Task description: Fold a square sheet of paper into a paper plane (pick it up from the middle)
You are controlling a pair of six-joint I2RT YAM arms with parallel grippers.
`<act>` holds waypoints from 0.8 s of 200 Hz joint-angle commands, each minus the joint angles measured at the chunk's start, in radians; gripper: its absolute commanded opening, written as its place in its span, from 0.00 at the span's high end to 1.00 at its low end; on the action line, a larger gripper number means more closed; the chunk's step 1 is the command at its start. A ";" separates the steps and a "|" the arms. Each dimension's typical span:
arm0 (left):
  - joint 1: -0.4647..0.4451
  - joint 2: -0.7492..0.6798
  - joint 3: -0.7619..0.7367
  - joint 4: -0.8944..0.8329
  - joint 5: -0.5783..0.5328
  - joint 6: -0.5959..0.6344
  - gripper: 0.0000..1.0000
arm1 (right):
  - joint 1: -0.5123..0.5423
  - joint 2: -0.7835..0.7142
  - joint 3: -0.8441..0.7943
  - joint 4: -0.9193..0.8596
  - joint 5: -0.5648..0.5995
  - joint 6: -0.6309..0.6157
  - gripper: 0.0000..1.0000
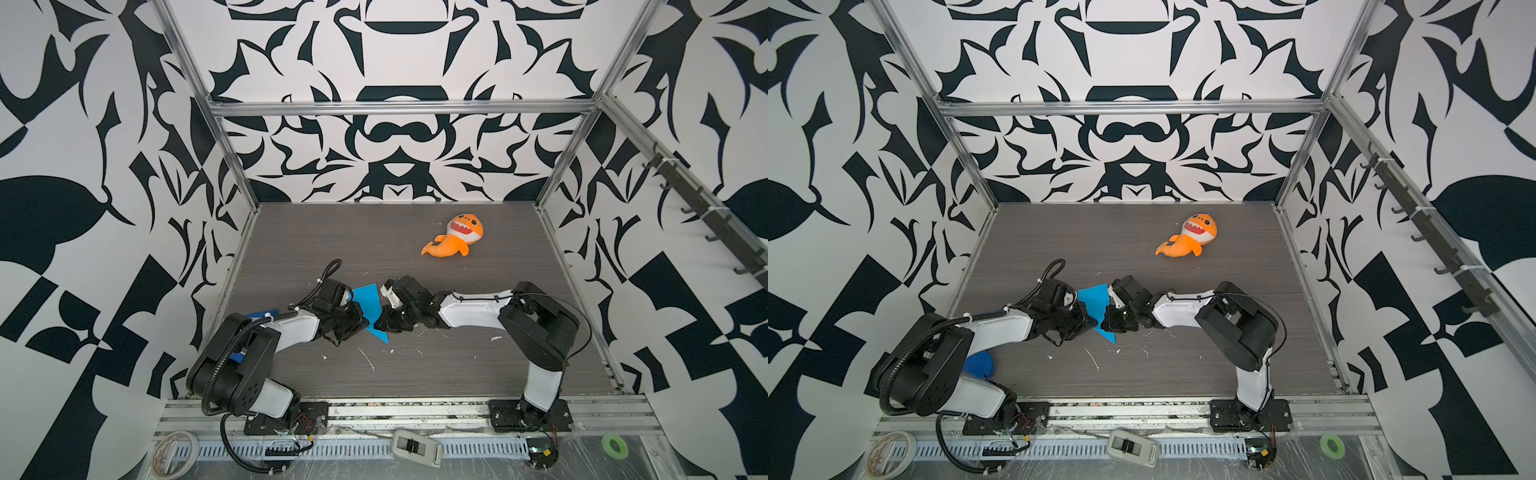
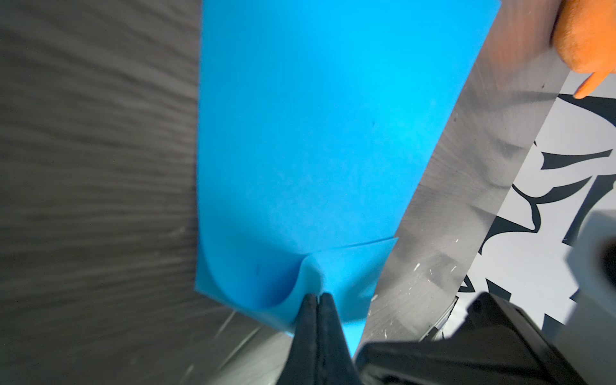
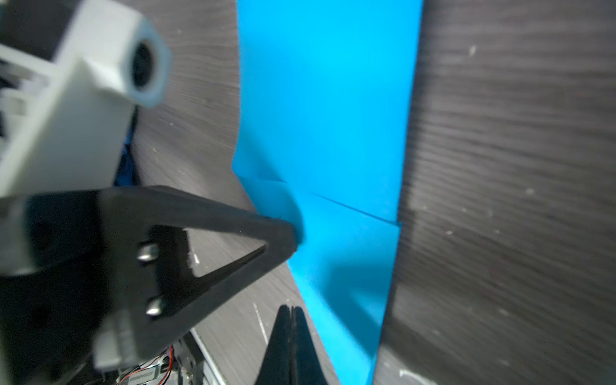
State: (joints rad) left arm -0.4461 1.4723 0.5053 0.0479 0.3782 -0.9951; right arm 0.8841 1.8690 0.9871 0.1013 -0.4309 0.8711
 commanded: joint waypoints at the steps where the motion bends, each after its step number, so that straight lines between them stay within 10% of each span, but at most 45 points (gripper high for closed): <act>1: 0.002 0.037 -0.005 -0.088 -0.072 -0.005 0.97 | 0.001 0.003 0.033 -0.008 -0.005 0.008 1.00; 160: -0.059 -0.072 0.149 -0.288 -0.105 0.252 0.86 | -0.056 0.038 0.027 -0.284 0.006 -0.191 1.00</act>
State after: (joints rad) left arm -0.4778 1.3701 0.6155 -0.1532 0.3241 -0.7982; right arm 0.8326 1.8858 1.0153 -0.0711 -0.4656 0.7013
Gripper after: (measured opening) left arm 0.154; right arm 0.049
